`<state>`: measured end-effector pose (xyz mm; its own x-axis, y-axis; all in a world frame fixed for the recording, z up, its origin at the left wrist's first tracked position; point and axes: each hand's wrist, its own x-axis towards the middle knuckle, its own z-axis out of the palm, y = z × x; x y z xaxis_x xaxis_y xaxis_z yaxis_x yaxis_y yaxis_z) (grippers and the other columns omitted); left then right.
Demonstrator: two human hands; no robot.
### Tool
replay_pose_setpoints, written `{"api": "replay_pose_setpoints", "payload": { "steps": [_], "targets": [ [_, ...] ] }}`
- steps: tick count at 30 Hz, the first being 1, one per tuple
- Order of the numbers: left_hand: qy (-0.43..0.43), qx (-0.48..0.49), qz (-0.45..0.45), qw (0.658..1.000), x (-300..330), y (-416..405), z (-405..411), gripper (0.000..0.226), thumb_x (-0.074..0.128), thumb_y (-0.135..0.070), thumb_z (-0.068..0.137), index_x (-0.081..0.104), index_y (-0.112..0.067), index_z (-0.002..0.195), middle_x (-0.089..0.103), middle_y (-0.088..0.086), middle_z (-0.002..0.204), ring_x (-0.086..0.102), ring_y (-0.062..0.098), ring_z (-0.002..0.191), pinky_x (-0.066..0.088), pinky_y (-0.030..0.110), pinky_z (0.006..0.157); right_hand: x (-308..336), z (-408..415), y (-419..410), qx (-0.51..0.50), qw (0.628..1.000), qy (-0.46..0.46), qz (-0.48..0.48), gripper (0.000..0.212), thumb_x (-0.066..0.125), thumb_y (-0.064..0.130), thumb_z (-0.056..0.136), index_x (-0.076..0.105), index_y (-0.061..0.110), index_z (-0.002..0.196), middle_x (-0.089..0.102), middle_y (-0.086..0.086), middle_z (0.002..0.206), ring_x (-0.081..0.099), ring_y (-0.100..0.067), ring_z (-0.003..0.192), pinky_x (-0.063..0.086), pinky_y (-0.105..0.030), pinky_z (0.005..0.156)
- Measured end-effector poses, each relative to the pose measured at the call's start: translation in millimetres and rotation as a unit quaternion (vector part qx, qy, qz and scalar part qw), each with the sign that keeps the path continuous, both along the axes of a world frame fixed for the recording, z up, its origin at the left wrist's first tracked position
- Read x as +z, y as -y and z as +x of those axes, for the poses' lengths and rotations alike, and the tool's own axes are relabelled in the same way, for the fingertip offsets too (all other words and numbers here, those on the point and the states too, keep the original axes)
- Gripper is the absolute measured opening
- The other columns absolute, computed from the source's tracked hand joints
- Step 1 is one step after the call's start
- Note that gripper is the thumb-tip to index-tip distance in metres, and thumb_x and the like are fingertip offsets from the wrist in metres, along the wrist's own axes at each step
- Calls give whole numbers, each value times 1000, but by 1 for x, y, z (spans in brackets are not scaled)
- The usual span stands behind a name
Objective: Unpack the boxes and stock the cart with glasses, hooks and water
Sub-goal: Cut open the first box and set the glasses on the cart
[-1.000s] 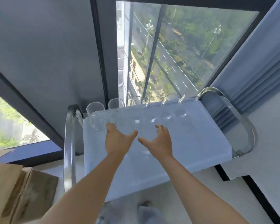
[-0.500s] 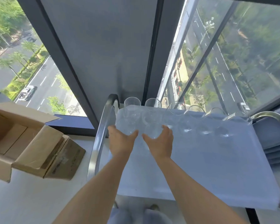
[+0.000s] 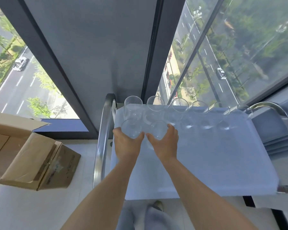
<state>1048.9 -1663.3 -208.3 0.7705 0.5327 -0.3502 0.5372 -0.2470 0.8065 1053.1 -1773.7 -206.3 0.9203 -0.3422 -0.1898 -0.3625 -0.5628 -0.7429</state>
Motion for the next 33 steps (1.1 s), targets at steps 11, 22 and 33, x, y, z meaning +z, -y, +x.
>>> {"api": "replay_pose_setpoints", "payload": {
  "steps": [11, 22, 33],
  "targets": [
    [11, -20, -51, 998, -1, -5, -8, 101, 81, -38, 68, 19, -16, 144, 36, -1, 144, 42, 21, 129, 43, 36, 96, 5, -5, -6, -19, 999, -18, -31, 85, 75, 45, 72, 32, 7, 135, 40, -6, 130, 37, -25, 123, 38, -29, 88],
    [36, -65, -1, 997, -9, -8, -7, 83, 77, -34, 74, 30, -18, 141, 43, 3, 136, 46, 21, 122, 44, 34, 91, -6, -7, -5, -30, 999, -23, 18, 82, 78, 28, 71, 31, 11, 136, 37, -3, 133, 37, -21, 124, 33, -22, 89],
    [26, -81, 15, 996, -14, -9, -7, 85, 76, -37, 75, 27, -19, 142, 39, 4, 139, 42, 23, 126, 45, 40, 97, -9, -7, -14, -51, 999, -17, 3, 87, 77, 32, 73, 27, 8, 140, 37, -6, 135, 37, -24, 125, 37, -28, 93]
  ]
}}
